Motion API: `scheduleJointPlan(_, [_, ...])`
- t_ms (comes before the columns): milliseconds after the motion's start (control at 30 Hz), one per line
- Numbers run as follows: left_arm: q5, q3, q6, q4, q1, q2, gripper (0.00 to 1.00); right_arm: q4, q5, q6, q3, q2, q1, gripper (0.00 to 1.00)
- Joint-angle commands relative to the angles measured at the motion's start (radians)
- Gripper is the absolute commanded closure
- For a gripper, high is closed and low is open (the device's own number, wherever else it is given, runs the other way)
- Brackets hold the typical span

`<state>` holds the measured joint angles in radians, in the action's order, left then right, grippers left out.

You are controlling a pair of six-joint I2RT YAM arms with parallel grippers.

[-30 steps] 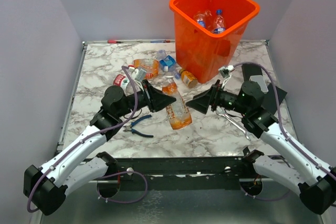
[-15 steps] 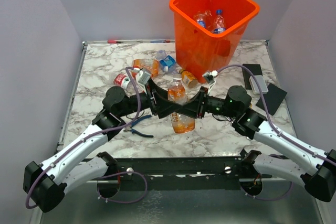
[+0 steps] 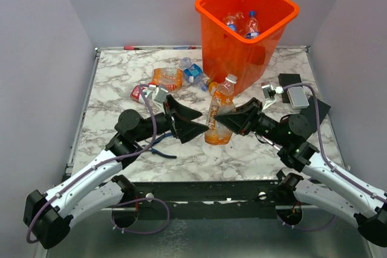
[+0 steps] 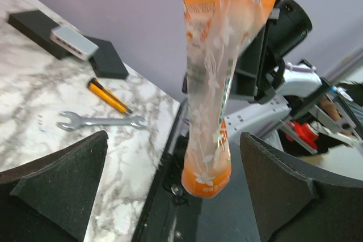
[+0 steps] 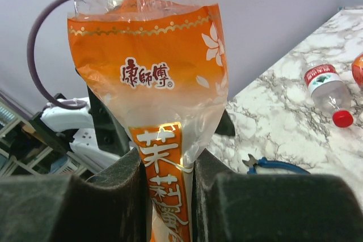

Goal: Put the plastic bottles in the bin
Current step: Place the plastic bottle in the trash bin.

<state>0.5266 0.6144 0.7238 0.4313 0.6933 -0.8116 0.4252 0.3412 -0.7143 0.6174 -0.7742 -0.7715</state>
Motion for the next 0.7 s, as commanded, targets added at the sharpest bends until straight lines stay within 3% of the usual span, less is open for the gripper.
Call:
scheduleJointPlan(0, [0.091, 0.017, 0.010, 0.053, 0.068, -0.053, 0.01, 0.160, -0.071, -0.052, -0.040, -0.003, -0.004, 0.86])
scheduleJointPlan(267, [0.045, 0.023, -0.040, 0.053, 0.140, -0.081, 0.05, 0.294, -0.053, -0.118, -0.055, -0.063, -0.004, 0.86])
scheduleJointPlan(500, [0.005, 0.021, -0.045, 0.060, 0.160, -0.111, 0.53, 0.320, -0.027, -0.134, -0.051, -0.087, -0.007, 0.83])
scheduleJointPlan(567, [0.002, 0.024, -0.048, 0.063, 0.163, -0.116, 0.61, 0.302, -0.023, -0.131, -0.049, -0.084, -0.007, 0.79])
scheduleJointPlan(633, [-0.004, 0.023, -0.057, 0.064, 0.164, -0.115, 0.67, 0.264, -0.015, -0.122, -0.039, -0.074, -0.008, 0.68])
scheduleJointPlan(667, [-0.009, 0.022, -0.061, 0.063, 0.163, -0.112, 0.69, 0.239, -0.011, -0.113, -0.032, -0.068, -0.007, 0.56])
